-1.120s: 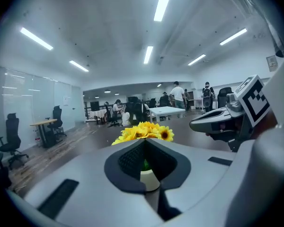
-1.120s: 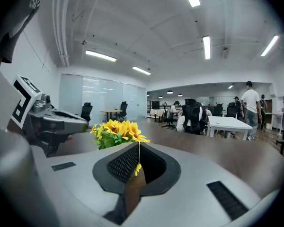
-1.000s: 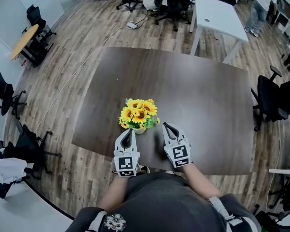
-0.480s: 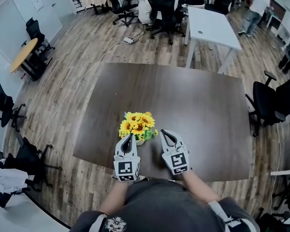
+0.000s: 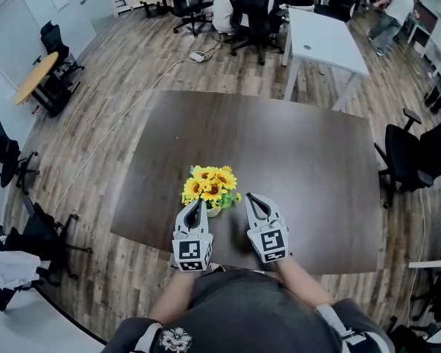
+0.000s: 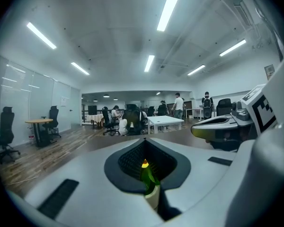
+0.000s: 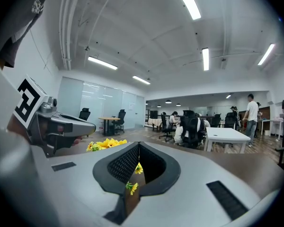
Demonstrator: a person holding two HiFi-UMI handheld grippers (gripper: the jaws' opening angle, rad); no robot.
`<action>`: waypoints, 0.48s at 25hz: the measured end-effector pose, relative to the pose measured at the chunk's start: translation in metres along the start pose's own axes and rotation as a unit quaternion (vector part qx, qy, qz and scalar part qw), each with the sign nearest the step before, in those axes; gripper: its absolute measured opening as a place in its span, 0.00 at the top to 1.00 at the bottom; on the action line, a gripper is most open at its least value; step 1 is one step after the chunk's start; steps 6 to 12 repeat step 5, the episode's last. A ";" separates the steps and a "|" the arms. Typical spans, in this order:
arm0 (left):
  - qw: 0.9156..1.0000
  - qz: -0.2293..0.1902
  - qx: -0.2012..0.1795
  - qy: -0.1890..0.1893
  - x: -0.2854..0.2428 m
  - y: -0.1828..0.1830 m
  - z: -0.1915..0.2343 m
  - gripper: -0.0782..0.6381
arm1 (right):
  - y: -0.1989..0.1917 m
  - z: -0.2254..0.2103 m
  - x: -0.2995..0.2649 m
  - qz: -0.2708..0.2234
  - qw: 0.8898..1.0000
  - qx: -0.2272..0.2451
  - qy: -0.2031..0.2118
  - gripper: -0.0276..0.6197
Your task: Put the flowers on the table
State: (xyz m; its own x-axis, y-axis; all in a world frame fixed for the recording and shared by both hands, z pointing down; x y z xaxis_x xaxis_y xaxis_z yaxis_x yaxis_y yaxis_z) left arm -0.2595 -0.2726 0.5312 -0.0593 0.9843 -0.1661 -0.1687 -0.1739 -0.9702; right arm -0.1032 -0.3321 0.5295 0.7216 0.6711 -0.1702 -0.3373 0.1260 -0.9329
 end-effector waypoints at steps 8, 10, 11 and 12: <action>1.000 0.006 0.009 -0.004 0.003 -0.006 0.003 0.88 | 0.000 0.004 0.000 0.003 1.000 0.001 -0.002 0.92; 1.000 0.006 0.009 -0.004 0.003 -0.006 0.003 0.88 | 0.000 0.004 0.000 0.003 1.000 0.001 -0.002 0.92; 1.000 0.006 0.009 -0.004 0.003 -0.006 0.003 0.88 | 0.000 0.004 0.000 0.003 1.000 0.001 -0.002 0.92; 1.000 0.006 0.009 -0.004 0.003 -0.006 0.003 0.88 | 0.000 0.004 0.000 0.003 1.000 0.001 -0.002 0.92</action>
Point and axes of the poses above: the fingertips, and each gripper's own axes: x backward along the fingers, z to its left, y out of its top, the point moved 4 cm from there along x, backward along the fingers, and after that the axes turned 14 degrees about x, right-handed, at the moved point
